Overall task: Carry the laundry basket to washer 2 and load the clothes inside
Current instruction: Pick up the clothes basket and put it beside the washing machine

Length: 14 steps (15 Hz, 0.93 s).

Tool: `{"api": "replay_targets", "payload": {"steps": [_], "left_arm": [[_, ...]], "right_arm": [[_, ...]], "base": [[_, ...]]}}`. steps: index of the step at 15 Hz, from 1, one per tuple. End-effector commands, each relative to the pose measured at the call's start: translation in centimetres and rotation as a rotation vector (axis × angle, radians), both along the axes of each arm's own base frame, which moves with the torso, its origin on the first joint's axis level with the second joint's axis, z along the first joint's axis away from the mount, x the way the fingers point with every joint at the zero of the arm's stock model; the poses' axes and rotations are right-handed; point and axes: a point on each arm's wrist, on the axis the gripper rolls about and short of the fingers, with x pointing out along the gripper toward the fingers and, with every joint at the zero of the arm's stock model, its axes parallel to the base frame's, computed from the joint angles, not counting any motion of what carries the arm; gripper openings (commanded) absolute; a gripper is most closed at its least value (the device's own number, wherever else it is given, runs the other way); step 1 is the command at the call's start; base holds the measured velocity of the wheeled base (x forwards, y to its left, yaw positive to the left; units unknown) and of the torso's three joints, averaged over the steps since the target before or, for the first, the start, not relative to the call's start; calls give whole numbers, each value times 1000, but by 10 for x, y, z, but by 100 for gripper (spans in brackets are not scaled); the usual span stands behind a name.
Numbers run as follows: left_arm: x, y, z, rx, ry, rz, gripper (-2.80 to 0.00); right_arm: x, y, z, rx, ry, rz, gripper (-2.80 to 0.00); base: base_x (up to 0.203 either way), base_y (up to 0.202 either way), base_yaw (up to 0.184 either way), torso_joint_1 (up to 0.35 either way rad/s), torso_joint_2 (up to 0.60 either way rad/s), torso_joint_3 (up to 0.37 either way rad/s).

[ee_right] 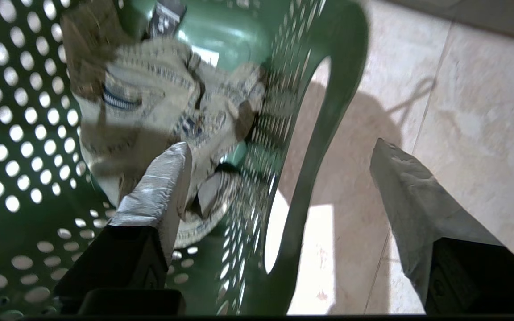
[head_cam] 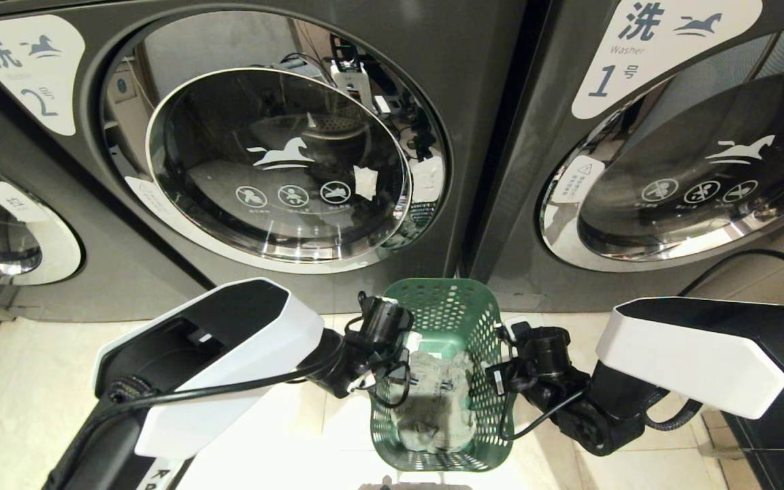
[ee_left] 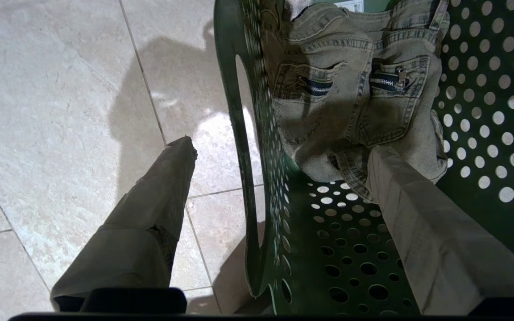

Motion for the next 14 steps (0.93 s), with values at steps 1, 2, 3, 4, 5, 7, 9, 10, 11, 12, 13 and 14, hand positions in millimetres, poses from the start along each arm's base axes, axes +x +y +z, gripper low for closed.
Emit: {"api": "replay_targets", "payload": {"steps": [1,2,3,4,5,7,9,10,11,12,13,14], "left_arm": [[-3,2,20,-19,-26,3,0],[-7,5,26,-21,-29,3,0],[-11,8,33,-23,-32,3,0],[-15,11,40,-25,-35,4,0],[-19,14,48,-29,-41,5,0],[-27,20,64,-47,-56,12,0],[-37,28,80,-66,-65,22,0],[-44,33,84,-65,-62,24,-280],[-51,38,87,-63,-57,25,-280],[-57,42,90,-69,-55,38,-280],[-62,47,94,-74,-61,69,-280],[-68,51,99,-75,-71,96,-280]], "right_arm": [[1,0,22,18,-53,-3,0],[-1,0,32,23,-69,-3,0],[-4,-1,41,27,-84,-1,0],[-8,-3,50,27,-95,1,0],[-13,-4,58,29,-104,2,0],[-26,-9,75,30,-114,6,0],[-43,-15,89,31,-120,12,0],[-51,-17,93,31,-119,15,-280],[-54,-18,98,41,-129,15,-280],[-58,-19,100,43,-131,16,-280],[-63,-21,104,46,-139,16,-280],[-69,-23,110,51,-151,15,-280]], "base": [[0,0,0,0,0,0],[0,0,0,0,0,0],[0,0,0,0,0,0],[0,0,0,0,0,0],[0,0,0,0,0,0],[0,0,0,0,0,0],[0,0,0,0,0,0],[0,0,0,0,0,0],[0,0,0,0,0,0],[0,0,0,0,0,0],[0,0,0,0,0,0],[0,0,0,0,0,0]]}}
